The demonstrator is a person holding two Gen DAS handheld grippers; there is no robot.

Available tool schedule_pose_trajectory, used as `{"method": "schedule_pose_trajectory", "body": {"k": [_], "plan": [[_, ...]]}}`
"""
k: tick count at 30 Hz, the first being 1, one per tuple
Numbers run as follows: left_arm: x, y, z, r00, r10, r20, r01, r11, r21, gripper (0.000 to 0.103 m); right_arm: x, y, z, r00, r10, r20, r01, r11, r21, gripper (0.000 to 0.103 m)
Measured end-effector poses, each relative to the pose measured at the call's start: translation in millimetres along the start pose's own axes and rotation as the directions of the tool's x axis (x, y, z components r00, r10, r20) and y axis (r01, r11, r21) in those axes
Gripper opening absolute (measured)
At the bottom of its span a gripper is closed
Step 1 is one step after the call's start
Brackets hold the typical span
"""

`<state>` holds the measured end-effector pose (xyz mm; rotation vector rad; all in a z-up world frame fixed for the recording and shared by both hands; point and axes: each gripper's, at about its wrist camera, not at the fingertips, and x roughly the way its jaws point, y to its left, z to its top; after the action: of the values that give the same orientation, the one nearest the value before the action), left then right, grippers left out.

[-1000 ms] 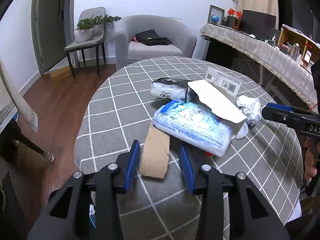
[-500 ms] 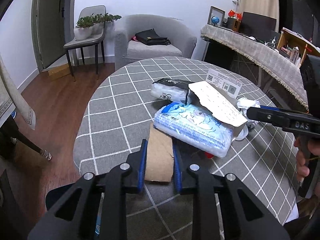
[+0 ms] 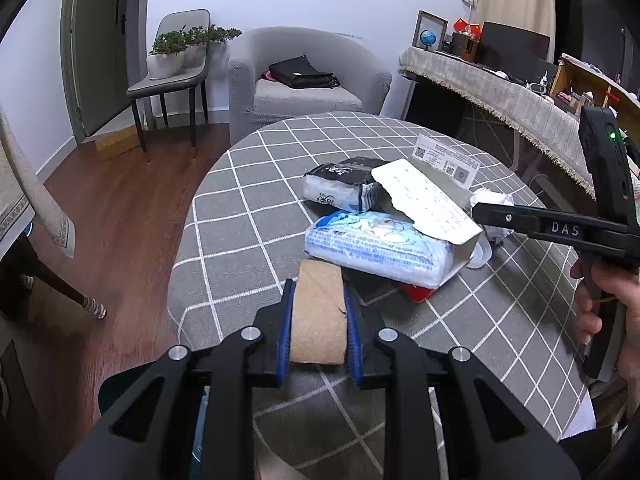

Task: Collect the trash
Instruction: 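Grasp the brown cardboard strip with the left tool while the right tool grasps another foil ball, then carry the cardboard strip and foil ball over the teal bin with both tools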

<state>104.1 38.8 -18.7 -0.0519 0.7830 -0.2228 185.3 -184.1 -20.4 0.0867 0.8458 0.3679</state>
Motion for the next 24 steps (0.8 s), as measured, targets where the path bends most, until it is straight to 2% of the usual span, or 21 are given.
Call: {"method": "schedule_pose_trajectory", "body": {"k": [8,14,24], "plan": [[-10.1,-8.4,-10.2,1.000,-0.007,-0.012,0.007,1.000,0.020,0.024,-16.3,3.5,-8.1,0.999,-0.015,0.040,0.015,1.000,0.008,0.048],[-22.0,-1.2,-20.0,1.000,0.002,-0.007,-0.002,1.000,0.011,0.024,-28.3,13.3,-9.9,0.997,-0.020,0.077,0.021,1.000,-0.007,0.048],[-41.9,16.2,-23.9,1.000,0.024,0.020,-0.023,1.000,-0.020,0.024,-37.6,42.3,-9.5,0.994,0.022,0.106,-0.016,0.999,-0.050,0.048]]}}
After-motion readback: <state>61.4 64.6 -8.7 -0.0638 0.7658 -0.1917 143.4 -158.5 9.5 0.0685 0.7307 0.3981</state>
